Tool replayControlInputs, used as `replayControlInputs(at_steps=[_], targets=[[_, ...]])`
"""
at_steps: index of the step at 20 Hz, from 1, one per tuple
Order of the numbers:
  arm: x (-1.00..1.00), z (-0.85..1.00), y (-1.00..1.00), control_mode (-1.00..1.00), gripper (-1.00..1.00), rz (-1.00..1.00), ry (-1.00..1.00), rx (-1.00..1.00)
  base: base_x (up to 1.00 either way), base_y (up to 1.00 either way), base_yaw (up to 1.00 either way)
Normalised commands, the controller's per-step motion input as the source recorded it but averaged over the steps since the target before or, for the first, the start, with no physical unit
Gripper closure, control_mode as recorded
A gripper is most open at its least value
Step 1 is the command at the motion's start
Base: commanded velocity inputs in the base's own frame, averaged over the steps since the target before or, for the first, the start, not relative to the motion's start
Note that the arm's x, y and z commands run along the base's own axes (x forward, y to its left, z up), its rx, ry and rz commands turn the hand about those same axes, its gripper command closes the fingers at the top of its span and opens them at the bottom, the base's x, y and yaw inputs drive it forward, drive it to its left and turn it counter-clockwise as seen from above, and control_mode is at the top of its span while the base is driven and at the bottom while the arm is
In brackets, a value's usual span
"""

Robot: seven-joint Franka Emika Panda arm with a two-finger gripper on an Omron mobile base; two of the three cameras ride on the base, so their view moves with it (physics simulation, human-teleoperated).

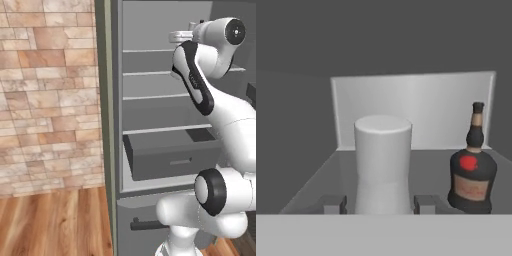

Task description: Place the liquors on the top shelf of the fridge to keep them out of children's reach, and place the cucumber on lower shelves for easy access.

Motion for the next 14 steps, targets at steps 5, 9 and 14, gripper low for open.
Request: replayControlInputs(at_steps=[5, 9, 14], targets=[[0.5, 0.0, -0.08, -1.0, 1.0, 0.0, 0.0, 0.0, 0.0, 0.0, 0.0], [0.46, -0.01, -0.02, -1.0, 1.0, 0.0, 0.0, 0.0, 0.0, 0.0, 0.0], [0.48, -0.05, -0.01, -1.0, 1.0, 0.0, 0.0, 0.0, 0.0, 0.0, 0.0]])
